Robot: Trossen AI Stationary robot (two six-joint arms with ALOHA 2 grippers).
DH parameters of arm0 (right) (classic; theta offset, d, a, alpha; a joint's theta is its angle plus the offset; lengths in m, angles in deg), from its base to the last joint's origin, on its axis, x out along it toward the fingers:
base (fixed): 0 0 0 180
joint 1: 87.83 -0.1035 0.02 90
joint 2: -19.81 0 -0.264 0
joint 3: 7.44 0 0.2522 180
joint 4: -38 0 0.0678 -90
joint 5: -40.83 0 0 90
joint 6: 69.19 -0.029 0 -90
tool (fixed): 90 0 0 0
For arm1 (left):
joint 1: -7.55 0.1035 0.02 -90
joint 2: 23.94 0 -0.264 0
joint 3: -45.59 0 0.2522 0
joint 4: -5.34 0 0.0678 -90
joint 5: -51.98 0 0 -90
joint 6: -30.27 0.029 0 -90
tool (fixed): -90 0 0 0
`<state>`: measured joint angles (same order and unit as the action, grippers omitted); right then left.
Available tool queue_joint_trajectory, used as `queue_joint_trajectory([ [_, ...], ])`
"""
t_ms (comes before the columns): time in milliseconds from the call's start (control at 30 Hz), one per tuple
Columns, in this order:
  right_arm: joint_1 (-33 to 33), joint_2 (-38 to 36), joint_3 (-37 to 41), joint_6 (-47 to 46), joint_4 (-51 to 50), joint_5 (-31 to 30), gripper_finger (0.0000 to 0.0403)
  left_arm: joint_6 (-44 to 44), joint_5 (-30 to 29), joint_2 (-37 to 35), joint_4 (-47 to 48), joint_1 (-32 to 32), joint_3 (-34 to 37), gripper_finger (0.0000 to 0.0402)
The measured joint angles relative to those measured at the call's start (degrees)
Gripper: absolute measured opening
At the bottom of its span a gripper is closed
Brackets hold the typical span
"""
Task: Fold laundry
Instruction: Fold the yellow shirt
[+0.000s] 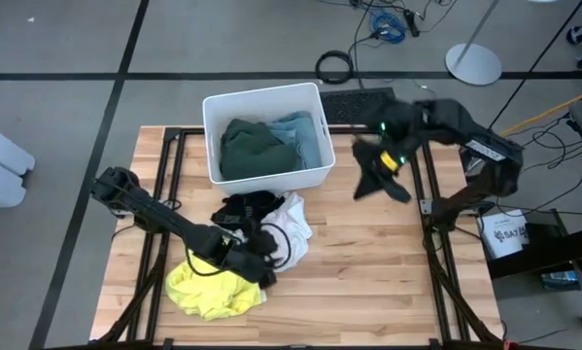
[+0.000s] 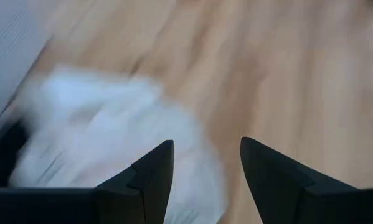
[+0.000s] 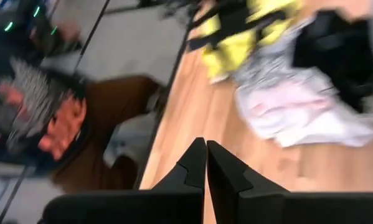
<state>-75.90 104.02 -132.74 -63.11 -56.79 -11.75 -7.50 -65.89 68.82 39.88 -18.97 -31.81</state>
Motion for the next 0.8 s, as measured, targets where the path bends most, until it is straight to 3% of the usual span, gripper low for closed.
queue_joint_trajectory([
  [100,-5.38,-3.03,6.64,-0.30,1.69,-0.21,0.0000,-7.84,2.44,-0.61,10.57,0.29,-0.20,0.0196],
  [267,-12.63,-11.07,24.65,-0.96,10.29,-0.03,0.0000,-12.26,6.43,-0.75,18.41,0.14,-0.22,0.0196],
  [367,-15.83,-15.93,37.81,-6.01,21.95,-0.27,0.0000,-15.84,5.53,-0.75,23.22,0.62,-0.22,0.0196],
  [500,-19.05,-20.03,54.05,-16.33,45.19,-0.38,0.0000,-15.89,5.62,-1.57,28.01,1.22,-0.20,0.0196],
  [567,-20.62,-20.44,60.85,-21.15,57.94,-1.85,0.0000,-13.28,8.88,-2.16,28.38,1.38,-0.20,0.0196],
  [700,-23.52,-19.62,71.41,-26.27,78.87,-9.22,0.0000,-7.98,20.76,-2.97,27.68,1.20,-0.20,0.0196],
  [800,-24.86,-18.26,76.15,-26.43,87.23,-14.18,0.0000,-6.66,27.64,-3.00,27.93,0.89,-0.20,0.0196],
])
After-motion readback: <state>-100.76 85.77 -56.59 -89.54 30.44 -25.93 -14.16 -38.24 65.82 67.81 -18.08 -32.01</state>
